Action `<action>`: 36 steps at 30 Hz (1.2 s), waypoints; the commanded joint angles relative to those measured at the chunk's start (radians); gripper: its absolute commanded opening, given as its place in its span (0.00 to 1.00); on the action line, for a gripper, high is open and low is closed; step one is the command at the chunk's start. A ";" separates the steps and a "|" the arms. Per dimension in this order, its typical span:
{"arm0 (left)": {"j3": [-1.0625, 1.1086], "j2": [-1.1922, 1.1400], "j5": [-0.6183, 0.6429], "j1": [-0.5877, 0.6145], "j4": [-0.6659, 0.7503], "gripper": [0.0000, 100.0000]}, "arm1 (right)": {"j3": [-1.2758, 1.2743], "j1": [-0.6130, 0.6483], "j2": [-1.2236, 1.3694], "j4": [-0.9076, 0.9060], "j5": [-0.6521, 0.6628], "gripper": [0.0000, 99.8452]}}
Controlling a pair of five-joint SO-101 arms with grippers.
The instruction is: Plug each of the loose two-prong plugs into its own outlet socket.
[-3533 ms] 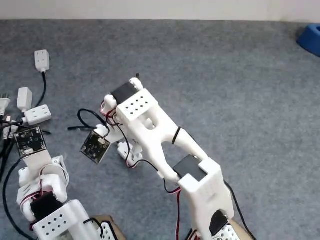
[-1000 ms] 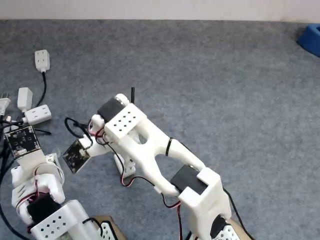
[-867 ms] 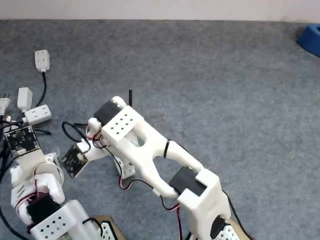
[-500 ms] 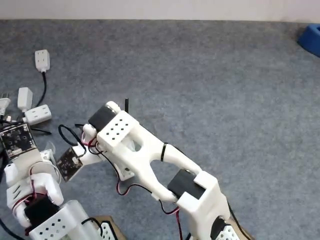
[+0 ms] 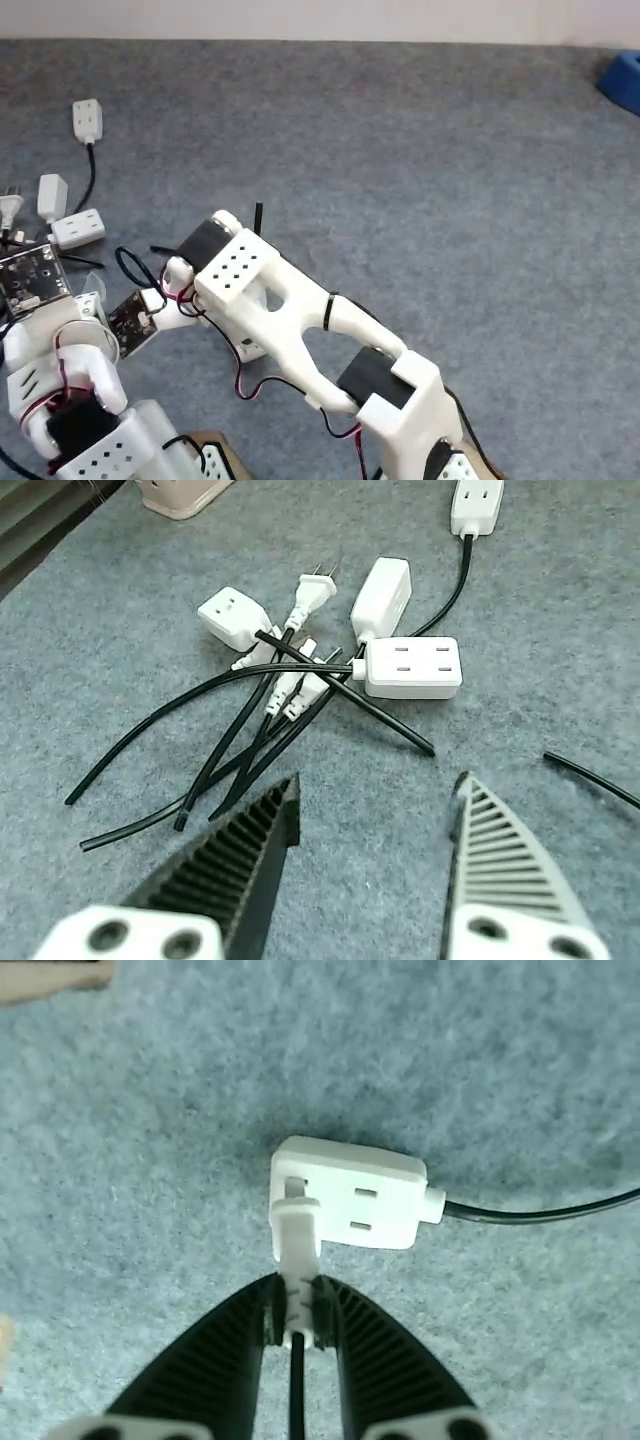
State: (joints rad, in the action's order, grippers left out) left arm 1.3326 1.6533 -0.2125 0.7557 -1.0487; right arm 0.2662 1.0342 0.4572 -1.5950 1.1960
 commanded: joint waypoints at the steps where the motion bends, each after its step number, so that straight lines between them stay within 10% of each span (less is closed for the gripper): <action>1: -0.047 -0.002 0.002 0.015 0.014 0.25 | -0.025 0.050 0.058 0.027 -0.040 0.01; 36: -0.236 -0.004 0.000 0.008 -0.068 0.25 | 0.004 0.053 0.288 0.067 -0.371 0.01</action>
State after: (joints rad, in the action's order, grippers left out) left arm 1.1991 1.6487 -0.2156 0.7741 -1.0794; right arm 0.2831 1.0940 0.5708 -1.5367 0.8938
